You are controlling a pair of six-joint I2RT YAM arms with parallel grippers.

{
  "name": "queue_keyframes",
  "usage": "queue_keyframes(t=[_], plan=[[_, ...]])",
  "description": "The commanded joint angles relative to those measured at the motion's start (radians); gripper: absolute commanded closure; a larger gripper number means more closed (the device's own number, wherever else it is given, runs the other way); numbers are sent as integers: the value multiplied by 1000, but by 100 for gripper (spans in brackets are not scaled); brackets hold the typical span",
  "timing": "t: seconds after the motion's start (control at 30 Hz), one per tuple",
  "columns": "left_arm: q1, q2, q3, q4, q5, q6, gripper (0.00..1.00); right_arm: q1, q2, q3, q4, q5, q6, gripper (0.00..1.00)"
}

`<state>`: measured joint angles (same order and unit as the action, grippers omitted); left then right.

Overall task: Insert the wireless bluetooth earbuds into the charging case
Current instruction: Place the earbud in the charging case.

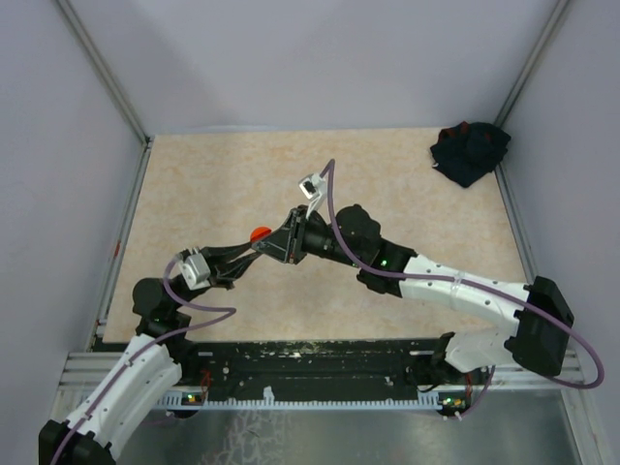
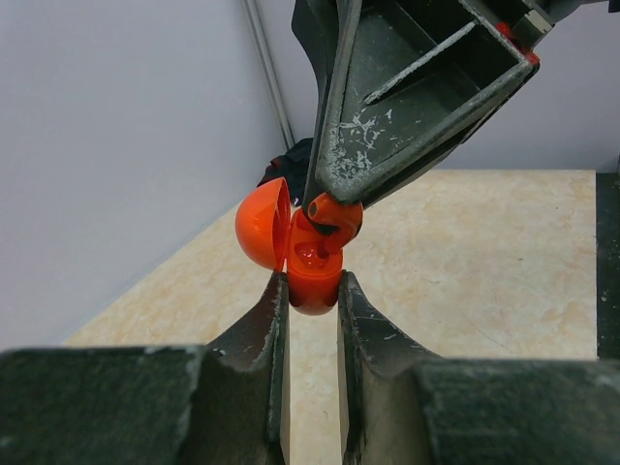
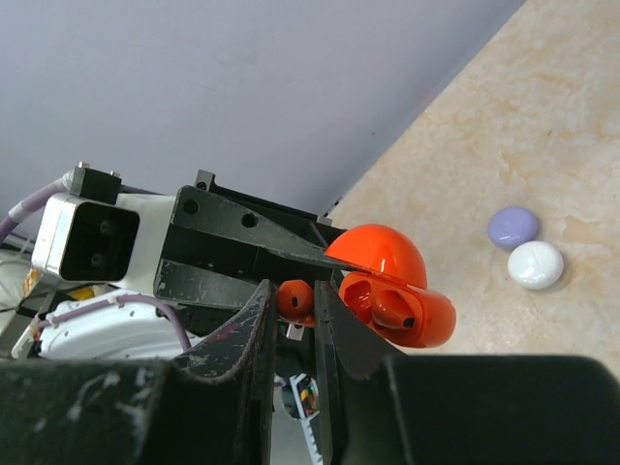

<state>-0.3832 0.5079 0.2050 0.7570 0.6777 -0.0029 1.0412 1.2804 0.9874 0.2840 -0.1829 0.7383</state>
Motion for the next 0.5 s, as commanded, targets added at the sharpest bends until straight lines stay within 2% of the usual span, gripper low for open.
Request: queue_keyframes(t=[0.0, 0.2, 0.47], plan=[[6, -15, -7, 42, -7, 4, 100, 18, -15, -9, 55, 35, 10, 84], [6, -16, -6, 42, -5, 4, 100, 17, -49, -19, 37, 95, -15, 84], [6, -19, -8, 44, -5, 4, 100, 17, -40, -23, 34, 94, -10, 84]])
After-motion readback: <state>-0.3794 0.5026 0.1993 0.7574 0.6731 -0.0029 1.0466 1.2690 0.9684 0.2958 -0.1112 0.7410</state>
